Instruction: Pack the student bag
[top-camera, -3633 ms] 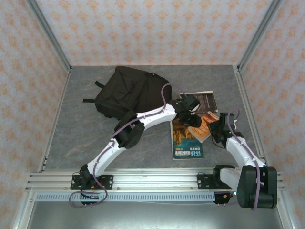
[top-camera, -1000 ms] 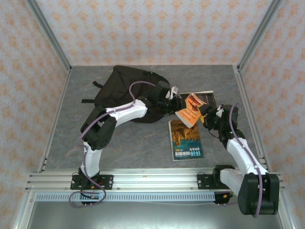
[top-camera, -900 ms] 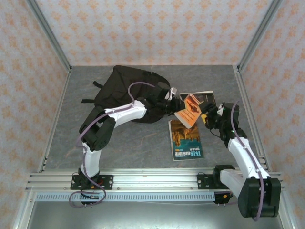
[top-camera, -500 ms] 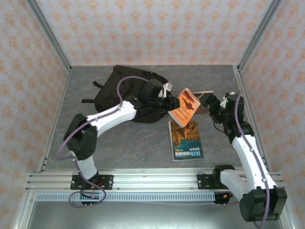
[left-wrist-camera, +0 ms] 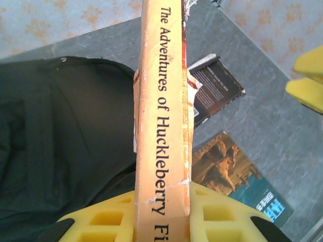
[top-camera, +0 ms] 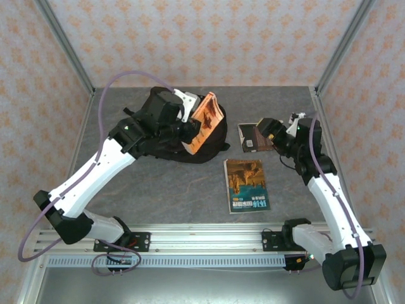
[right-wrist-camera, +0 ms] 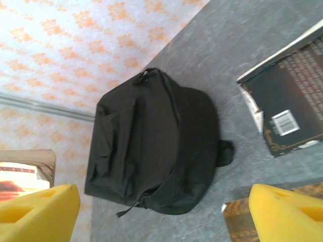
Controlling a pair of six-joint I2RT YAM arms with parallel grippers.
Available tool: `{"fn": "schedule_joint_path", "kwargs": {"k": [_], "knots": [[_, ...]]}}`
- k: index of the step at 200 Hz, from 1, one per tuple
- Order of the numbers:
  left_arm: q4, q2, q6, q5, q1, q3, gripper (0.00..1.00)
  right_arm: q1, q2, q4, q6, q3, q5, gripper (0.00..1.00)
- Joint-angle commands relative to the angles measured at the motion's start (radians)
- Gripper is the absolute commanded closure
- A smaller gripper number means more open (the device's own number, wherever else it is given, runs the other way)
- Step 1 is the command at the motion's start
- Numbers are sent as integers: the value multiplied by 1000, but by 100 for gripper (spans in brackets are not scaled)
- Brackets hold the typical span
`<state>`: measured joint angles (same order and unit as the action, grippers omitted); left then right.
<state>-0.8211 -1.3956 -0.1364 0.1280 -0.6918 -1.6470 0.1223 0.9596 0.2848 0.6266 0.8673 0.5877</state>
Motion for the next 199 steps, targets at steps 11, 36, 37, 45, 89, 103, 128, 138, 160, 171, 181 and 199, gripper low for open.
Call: {"fn": "schedule_joint_path", "kwargs": {"k": [11, 36, 37, 45, 89, 103, 128, 138, 160, 171, 181, 199], "knots": [[-153, -21, 202, 201, 2, -54, 100, 100, 15, -130, -64, 30, 103, 13], [-108, 1, 225, 436, 25, 11, 100, 153, 4, -449, -90, -85, 205, 17], [-109, 0, 227, 445, 25, 11, 100, 154, 4, -467, -90, -92, 208, 17], [-118, -11, 234, 501, 38, 11, 100, 161, -3, -606, -100, -152, 229, 18], [12, 36, 221, 668, 43, 174, 100, 172, 3, -808, -302, -257, 292, 16], [36, 54, 221, 682, 43, 213, 100, 173, 2, -872, -288, -286, 297, 15], [41, 71, 215, 658, 46, 228, 100, 187, -21, -901, -278, -300, 343, 12], [52, 83, 204, 646, 46, 234, 100, 196, -38, -910, -276, -309, 345, 12], [51, 94, 199, 610, 46, 245, 100, 200, -85, -946, -260, -337, 320, 10], [58, 101, 193, 604, 46, 253, 100, 201, -116, -953, -252, -347, 313, 9], [62, 108, 185, 595, 46, 257, 100, 201, -144, -953, -243, -357, 305, 9], [71, 120, 180, 617, 46, 261, 100, 210, -177, -962, -211, -369, 303, 7]]}}
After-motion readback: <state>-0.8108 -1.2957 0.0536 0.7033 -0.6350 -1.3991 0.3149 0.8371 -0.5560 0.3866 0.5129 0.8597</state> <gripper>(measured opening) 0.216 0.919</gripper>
